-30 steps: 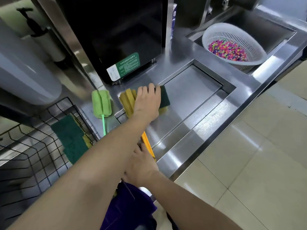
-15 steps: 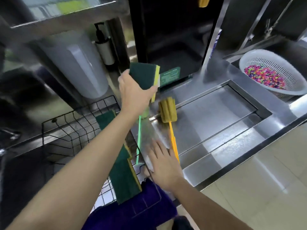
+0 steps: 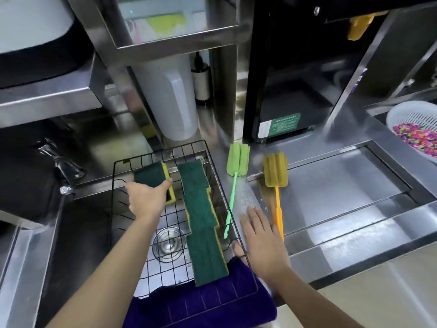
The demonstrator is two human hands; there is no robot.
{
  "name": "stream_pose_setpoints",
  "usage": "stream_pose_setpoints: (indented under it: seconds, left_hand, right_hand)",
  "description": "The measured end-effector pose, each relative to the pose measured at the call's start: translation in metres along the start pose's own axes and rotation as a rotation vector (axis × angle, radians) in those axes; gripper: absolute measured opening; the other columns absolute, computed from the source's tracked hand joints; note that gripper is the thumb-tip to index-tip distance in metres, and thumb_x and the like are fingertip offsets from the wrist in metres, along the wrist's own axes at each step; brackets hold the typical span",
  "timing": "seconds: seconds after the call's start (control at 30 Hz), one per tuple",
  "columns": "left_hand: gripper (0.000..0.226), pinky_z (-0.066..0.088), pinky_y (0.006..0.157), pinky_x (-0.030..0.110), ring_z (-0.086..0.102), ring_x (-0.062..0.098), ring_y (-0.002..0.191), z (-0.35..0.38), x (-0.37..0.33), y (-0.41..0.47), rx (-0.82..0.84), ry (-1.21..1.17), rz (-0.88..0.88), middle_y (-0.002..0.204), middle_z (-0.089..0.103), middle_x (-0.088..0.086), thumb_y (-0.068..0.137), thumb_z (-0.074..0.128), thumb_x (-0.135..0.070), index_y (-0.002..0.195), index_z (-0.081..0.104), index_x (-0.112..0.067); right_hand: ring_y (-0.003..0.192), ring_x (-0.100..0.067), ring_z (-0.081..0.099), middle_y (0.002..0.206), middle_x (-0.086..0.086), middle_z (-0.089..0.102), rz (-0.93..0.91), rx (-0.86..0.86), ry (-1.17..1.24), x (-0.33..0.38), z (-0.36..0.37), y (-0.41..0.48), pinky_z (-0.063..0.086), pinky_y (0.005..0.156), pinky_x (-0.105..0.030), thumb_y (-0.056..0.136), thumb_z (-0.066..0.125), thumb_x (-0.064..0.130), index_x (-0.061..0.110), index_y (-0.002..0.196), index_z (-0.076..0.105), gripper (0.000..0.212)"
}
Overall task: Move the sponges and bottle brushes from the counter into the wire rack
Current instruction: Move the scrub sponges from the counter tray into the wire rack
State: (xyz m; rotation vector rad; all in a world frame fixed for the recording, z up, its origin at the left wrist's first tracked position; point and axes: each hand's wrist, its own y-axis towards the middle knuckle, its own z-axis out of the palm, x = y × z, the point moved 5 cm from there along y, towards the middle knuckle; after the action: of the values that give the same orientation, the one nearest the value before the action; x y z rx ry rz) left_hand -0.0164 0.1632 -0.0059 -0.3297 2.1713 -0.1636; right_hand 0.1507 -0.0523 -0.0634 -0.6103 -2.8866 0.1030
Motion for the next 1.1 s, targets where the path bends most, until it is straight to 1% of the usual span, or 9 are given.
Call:
stream_pose_setpoints:
  seconds: [0.23,0.33,0.43,0.5,0.63,0.73,0.83,1.0,1.1]
  left_hand:
    - [0.089,0.039,0.102,0.052,0.047,0.042,0.123,0.018,0.013,0.009,0.026,0.176,-0.033,0.135,0.044,0.024,0.068,0.078,-0.046,0.126,0.033,0.004]
    - [0.094,0.041,0.101,0.053,0.043,0.043,0.126,0.027,0.013,0.012,0.069,0.198,-0.031,0.14,0.036,0.024,0.07,0.076,-0.047,0.133,0.03,0.005]
    - [0.09,0.038,0.104,0.051,0.036,0.041,0.132,0.033,0.012,0.015,0.125,0.192,-0.029,0.145,0.028,0.022,0.078,0.07,-0.045,0.14,0.025,0.003]
    - [0.082,0.04,0.103,0.049,0.04,0.041,0.129,0.033,0.014,0.017,0.135,0.159,-0.052,0.144,0.031,0.021,0.08,0.07,-0.04,0.138,0.03,0.002]
    - [0.059,0.045,0.093,0.042,0.053,0.038,0.114,0.033,0.019,0.022,0.162,0.05,-0.105,0.128,0.053,0.021,0.081,0.072,-0.025,0.123,0.044,0.004]
    - [0.054,0.042,0.099,0.04,0.051,0.036,0.12,0.032,0.019,0.026,0.174,-0.046,-0.156,0.131,0.054,0.019,0.085,0.069,-0.017,0.128,0.046,0.005]
    - [0.047,0.041,0.104,0.046,0.048,0.035,0.123,0.032,0.023,0.033,0.143,-0.167,-0.243,0.133,0.052,0.019,0.086,0.066,-0.012,0.127,0.049,0.002]
    - [0.047,0.041,0.096,0.034,0.052,0.029,0.118,0.035,0.034,0.031,0.147,-0.226,-0.185,0.129,0.055,0.011,0.087,0.064,-0.014,0.129,0.046,-0.004]
    - [0.059,0.036,0.099,0.034,0.046,0.029,0.124,0.033,0.036,0.02,0.09,-0.275,-0.175,0.134,0.046,0.009,0.089,0.062,-0.022,0.137,0.034,-0.004]
  right_hand:
    - [0.123,-0.031,0.047,0.133,-0.013,0.053,0.036,0.005,0.002,0.001,-0.005,-0.001,0.049,0.084,-0.043,0.095,0.003,0.053,0.011,0.127,0.053,0.073]
    - [0.125,-0.031,0.045,0.135,-0.013,0.052,0.027,0.002,0.006,0.001,-0.004,-0.001,0.048,0.085,-0.043,0.096,0.009,0.052,0.011,0.129,0.051,0.068]
    - [0.126,-0.031,0.042,0.136,-0.014,0.05,0.008,-0.006,0.001,0.0,-0.001,0.0,0.048,0.086,-0.044,0.089,0.026,0.05,0.011,0.131,0.045,0.06]
    - [0.126,-0.032,0.043,0.136,-0.015,0.05,0.006,-0.007,0.001,0.0,-0.001,0.0,0.048,0.086,-0.045,0.092,0.021,0.05,0.01,0.131,0.045,0.06]
    - [0.124,-0.034,0.045,0.133,-0.016,0.052,0.024,0.009,0.018,0.001,-0.006,0.0,0.048,0.085,-0.044,0.095,0.0,0.051,0.008,0.128,0.052,0.075]
    - [0.123,-0.034,0.047,0.132,-0.017,0.054,0.027,0.002,0.018,0.002,-0.007,0.0,0.049,0.084,-0.046,0.095,-0.005,0.048,0.007,0.126,0.054,0.078]
    - [0.124,-0.033,0.045,0.134,-0.016,0.052,0.029,0.011,0.014,0.001,-0.006,0.0,0.048,0.085,-0.045,0.095,0.0,0.051,0.008,0.128,0.053,0.075]
    - [0.123,-0.034,0.046,0.132,-0.016,0.053,0.029,0.02,0.015,0.002,-0.005,0.0,0.049,0.083,-0.045,0.095,-0.002,0.05,0.009,0.126,0.053,0.075]
    - [0.122,-0.034,0.047,0.132,-0.016,0.054,0.034,0.017,0.015,0.002,-0.007,0.0,0.049,0.083,-0.045,0.095,-0.003,0.049,0.008,0.126,0.054,0.077]
